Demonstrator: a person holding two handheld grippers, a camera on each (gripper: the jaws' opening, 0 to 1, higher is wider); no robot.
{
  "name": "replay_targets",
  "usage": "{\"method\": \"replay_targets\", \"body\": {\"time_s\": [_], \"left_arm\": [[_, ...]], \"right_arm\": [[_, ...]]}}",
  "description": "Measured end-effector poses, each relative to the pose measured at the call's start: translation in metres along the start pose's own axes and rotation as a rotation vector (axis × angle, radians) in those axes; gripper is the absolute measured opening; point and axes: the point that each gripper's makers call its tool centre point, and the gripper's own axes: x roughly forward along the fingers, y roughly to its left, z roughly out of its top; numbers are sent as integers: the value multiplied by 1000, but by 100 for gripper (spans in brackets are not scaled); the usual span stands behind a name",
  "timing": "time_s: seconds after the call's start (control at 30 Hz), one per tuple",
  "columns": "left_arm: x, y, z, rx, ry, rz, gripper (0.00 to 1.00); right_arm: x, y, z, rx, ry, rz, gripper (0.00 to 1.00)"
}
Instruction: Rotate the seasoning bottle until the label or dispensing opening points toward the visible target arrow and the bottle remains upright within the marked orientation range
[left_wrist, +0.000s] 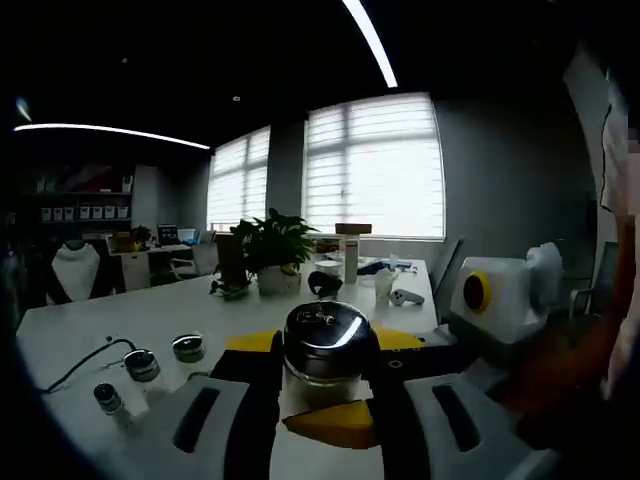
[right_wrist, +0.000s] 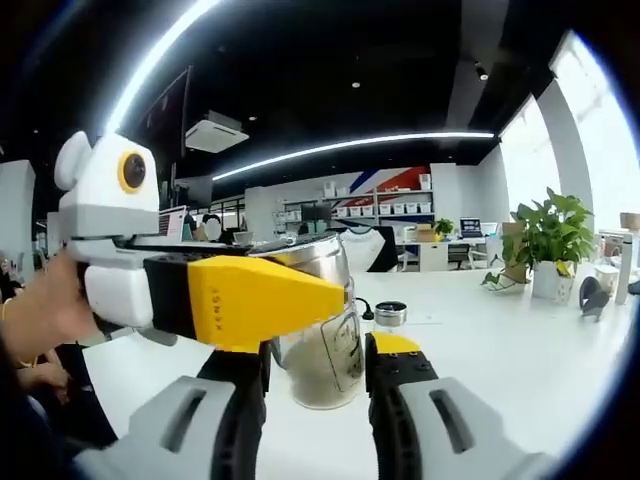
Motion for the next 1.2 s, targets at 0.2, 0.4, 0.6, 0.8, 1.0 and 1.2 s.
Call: {"method": "replay_targets", "body": {"time_s": [0.2, 0.4, 0.6, 0.8, 1.0, 1.2], "left_arm": [[-9, 4, 0, -16, 22, -79, 35], [-19, 6, 0, -21, 34, -131, 35], [-24, -5, -7, 23, 64, -214, 35], [-24, -15, -19, 33, 113, -305, 35], [-27, -15, -23, -8, 148, -365, 35], [-31, -17, -23, -10, 158, -402, 35]], "right_arm": [[-4, 22, -10, 11, 42, 183, 44], [-5, 35, -14, 42, 50, 277, 78], [-4, 46, -21, -22, 89, 349, 90], [-6, 43, -16, -11, 70, 357, 80], [-9, 38, -17, 15, 68, 360, 75], [-13, 40, -20, 43, 66, 387, 62]]}}
